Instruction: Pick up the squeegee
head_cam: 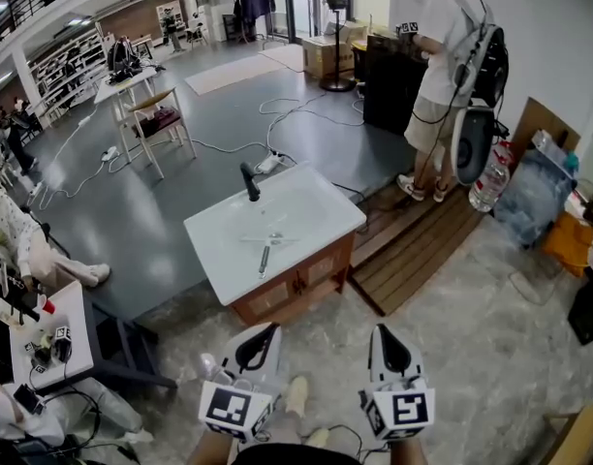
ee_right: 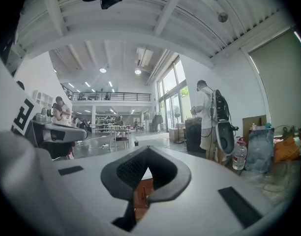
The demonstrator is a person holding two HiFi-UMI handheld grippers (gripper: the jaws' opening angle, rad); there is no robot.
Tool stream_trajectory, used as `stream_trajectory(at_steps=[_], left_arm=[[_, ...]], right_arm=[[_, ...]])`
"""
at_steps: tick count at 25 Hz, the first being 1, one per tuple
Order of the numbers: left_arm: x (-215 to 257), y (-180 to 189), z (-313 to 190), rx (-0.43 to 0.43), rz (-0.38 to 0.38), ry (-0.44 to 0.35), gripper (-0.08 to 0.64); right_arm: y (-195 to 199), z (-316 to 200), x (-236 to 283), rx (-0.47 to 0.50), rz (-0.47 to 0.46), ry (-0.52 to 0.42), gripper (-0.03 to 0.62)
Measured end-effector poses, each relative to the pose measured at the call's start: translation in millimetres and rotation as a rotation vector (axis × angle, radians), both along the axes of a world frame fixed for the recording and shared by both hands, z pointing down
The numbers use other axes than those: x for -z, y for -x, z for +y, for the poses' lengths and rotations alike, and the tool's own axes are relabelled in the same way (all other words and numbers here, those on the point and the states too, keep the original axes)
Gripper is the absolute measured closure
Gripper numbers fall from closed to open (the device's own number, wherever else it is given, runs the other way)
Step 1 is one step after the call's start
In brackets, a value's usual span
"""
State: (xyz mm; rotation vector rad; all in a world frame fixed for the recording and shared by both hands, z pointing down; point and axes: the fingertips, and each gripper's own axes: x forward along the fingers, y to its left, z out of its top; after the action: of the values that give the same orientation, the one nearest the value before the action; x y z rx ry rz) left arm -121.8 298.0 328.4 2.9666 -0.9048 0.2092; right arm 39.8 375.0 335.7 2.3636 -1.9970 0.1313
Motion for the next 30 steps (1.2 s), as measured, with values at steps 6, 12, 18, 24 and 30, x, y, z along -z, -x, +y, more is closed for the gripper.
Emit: stream_trajectory(at_steps=[6, 12, 18, 24, 30], left_arm=[[0.4, -19.6, -56.8, -0.009, 0.02, 0.005, 0.558], [0.5, -36.8, -109.2, -0.026, 0.005, 0.021, 0.558], [-5.8, -42.5, -160.6, -0.039, 0.01, 0.039, 0.558], [-8.4, -46.8, -203.7, -0.052, 0.017, 0.042, 0.557], [-11.3, -51.4, -231.9, -0.059, 0.024, 0.028, 0.557]], right_arm=[[-15.3, -52.6, -6.2, -0.009, -0.01, 0.017, 0.595], [-31.6, -99.6, -7.9, -0.028, -0.014, 0.049, 0.595], [-36.5, -147.7, -16.2, -0.043, -0.015, 0.066, 0.595], [-41.2, -187.9, -15.8, -0.06, -0.006, 0.06, 0.595], [-41.2, -213.9, -22.4, -0.06, -0.017, 0.064, 0.595]])
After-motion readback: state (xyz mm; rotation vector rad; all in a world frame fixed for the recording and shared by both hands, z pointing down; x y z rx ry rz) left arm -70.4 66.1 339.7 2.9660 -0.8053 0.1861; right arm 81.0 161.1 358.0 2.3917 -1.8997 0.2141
